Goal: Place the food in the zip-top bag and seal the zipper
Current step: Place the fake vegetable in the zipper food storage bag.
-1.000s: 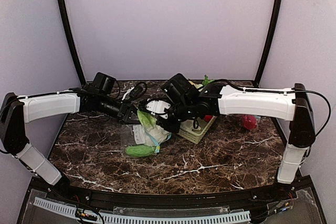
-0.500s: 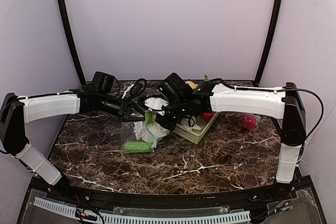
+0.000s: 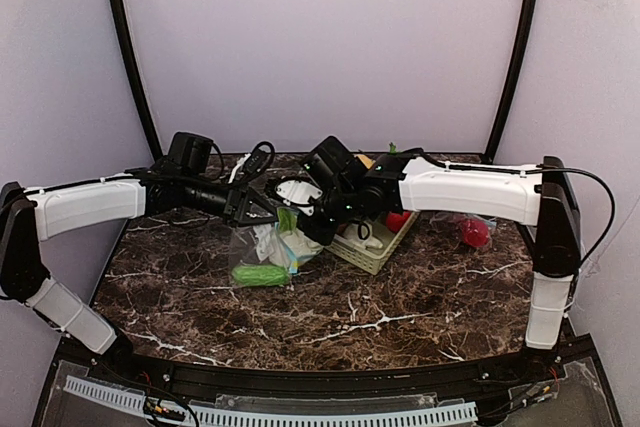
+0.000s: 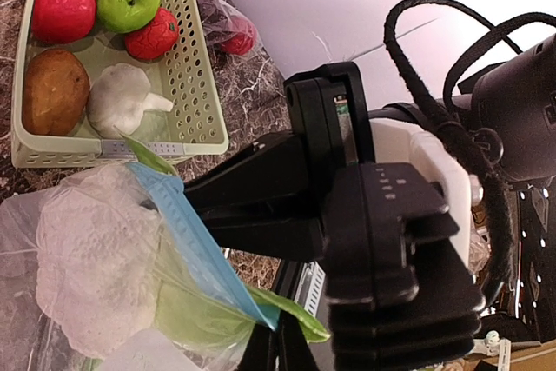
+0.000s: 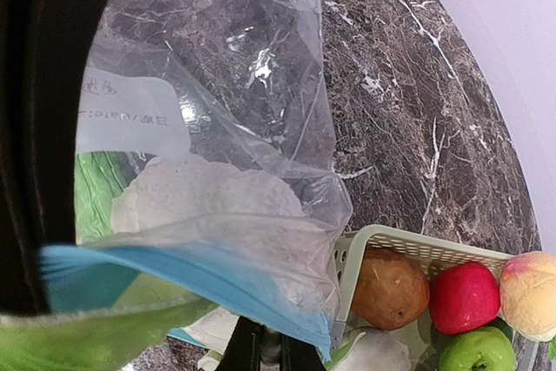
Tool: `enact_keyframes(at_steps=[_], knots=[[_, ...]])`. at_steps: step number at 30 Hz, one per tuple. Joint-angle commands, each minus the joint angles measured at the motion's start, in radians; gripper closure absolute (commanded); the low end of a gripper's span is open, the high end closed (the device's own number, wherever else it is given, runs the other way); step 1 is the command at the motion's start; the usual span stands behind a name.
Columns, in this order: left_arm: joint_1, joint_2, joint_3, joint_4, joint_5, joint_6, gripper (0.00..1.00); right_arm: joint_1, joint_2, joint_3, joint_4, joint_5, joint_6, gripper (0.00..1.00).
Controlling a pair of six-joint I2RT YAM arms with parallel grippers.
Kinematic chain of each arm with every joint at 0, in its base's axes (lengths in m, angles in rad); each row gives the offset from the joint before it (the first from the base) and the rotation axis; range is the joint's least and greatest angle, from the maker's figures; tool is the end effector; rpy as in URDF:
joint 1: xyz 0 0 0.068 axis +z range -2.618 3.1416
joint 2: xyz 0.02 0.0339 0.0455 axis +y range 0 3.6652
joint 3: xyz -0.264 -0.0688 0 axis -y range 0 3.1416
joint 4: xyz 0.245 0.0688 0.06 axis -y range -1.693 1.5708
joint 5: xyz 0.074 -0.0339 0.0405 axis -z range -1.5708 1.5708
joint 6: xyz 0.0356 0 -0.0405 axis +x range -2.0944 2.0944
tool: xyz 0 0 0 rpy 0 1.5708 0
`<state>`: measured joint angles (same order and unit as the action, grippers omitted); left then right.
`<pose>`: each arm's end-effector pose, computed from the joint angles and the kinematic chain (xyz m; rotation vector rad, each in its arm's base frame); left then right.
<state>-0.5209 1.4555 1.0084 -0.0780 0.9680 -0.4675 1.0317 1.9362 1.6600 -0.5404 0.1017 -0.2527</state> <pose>0.2612 -0.1837 0.2767 0.7073 2.1280 -1.5800 0.2297 0.3769 0.2712 -1.3963 1.9474 0.2475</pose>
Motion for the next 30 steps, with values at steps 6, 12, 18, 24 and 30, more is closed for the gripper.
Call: enact_keyframes(at_steps=[6, 12, 18, 24, 30], knots=[[-0.003, -0.03, -0.016, 0.027, -0.003, 0.012, 0.99, -0.03, -0.033, 0.04, -0.045, -0.036, 0.101, 1.0], [-0.024, 0.024, -0.027, 0.058, 0.015, -0.015, 0.99, -0.03, -0.049, 0.082, 0.015, -0.14, 0.156, 1.0], [-0.071, 0.03, -0.005, 0.12, 0.022, -0.054, 0.99, -0.03, -0.04, 0.116, 0.026, -0.146, 0.17, 1.0], [-0.085, 0.033, -0.038, 0.346, 0.026, -0.223, 0.99, -0.03, -0.054, 0.133, -0.006, -0.244, 0.21, 1.0], [-0.089, 0.034, -0.066, 0.529, 0.003, -0.337, 0.99, -0.034, -0.064, 0.1, -0.045, -0.201, 0.253, 0.98]])
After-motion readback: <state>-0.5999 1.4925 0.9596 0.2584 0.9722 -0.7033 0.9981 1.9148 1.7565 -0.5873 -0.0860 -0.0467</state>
